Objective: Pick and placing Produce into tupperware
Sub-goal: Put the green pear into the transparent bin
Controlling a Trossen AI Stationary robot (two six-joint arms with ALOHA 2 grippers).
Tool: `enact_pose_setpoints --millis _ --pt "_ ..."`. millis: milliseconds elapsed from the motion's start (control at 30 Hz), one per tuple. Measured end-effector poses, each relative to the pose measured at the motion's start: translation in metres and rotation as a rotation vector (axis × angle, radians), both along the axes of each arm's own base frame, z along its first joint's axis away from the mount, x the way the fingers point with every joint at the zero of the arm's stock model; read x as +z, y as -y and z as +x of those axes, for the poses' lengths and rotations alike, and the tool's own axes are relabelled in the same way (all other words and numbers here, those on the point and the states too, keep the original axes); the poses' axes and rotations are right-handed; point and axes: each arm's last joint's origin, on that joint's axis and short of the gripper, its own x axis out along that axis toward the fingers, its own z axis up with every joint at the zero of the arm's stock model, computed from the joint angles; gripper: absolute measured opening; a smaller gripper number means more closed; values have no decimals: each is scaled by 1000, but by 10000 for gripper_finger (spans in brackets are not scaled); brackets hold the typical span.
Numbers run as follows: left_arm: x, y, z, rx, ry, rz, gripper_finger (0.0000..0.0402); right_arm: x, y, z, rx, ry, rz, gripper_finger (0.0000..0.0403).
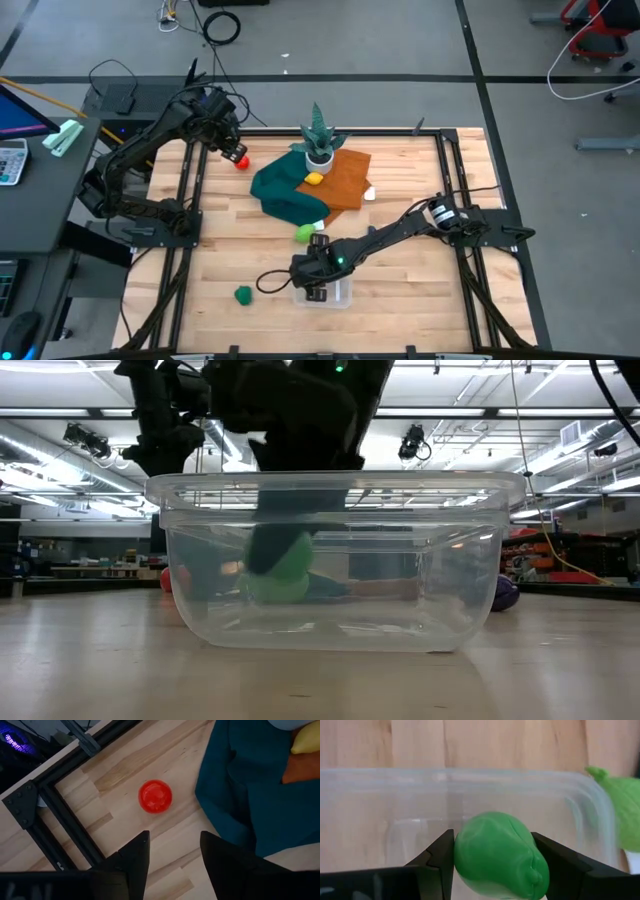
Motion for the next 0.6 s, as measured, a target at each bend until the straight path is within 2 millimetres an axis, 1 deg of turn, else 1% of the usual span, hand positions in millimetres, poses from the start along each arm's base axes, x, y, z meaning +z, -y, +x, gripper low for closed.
enact_pose_setpoints --millis 100,167,367,600 --pt "0 0 0 0 -1 0 184 -7 0 1 3 -19 -1 178" --pt "0 0 0 -1 -1 -1 187 -8 0 0 -3 -31 -2 178" --pt "0 0 0 -7 -4 -1 185 -8 0 1 -7 -27 0 186" --pt "0 0 0 -8 -4 -1 187 -8 1 -1 -9 -42 -4 208"
